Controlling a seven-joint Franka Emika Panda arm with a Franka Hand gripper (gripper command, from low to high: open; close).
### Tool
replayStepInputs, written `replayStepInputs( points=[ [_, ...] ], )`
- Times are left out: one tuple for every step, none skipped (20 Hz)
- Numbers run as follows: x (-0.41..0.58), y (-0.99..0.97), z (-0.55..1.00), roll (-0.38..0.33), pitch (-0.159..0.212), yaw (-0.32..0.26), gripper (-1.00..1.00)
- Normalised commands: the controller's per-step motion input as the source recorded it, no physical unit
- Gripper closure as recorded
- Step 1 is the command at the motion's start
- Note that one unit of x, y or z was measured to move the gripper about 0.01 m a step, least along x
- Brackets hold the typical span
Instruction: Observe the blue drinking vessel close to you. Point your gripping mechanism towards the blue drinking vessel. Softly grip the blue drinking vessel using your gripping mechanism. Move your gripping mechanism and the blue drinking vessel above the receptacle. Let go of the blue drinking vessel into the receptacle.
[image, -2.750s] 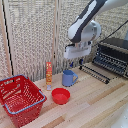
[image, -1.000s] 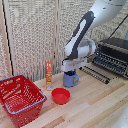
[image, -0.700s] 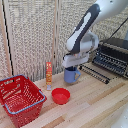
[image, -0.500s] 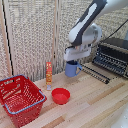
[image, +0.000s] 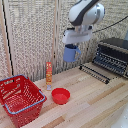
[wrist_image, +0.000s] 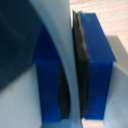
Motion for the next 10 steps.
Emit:
replayStepInputs(
  points=[
    [0.191, 0.81, 0.87, 0.041, 0.091, 0.005, 1.00],
    [0.183, 0.81, 0.86, 0.039, 0.092, 0.007, 1.00],
    [0.177, 0.82, 0.86, 0.039, 0.093, 0.009, 1.00],
    [0.169, 0.82, 0.85, 0.039, 0.093, 0.010, 1.00],
    [0.163, 0.85, 0.80, 0.019, 0.094, 0.011, 1.00],
    [0.151, 0.87, 0.75, 0.007, 0.089, 0.010, 1.00],
    [0.137, 0.89, 0.70, 0.000, 0.089, 0.009, 1.00],
    [0.129, 0.90, 0.63, 0.000, 0.087, 0.006, 1.00],
    [0.114, 0.91, 0.58, 0.000, 0.085, 0.005, 1.00],
    [0.111, 0.93, 0.52, 0.000, 0.084, 0.005, 1.00]
  ],
)
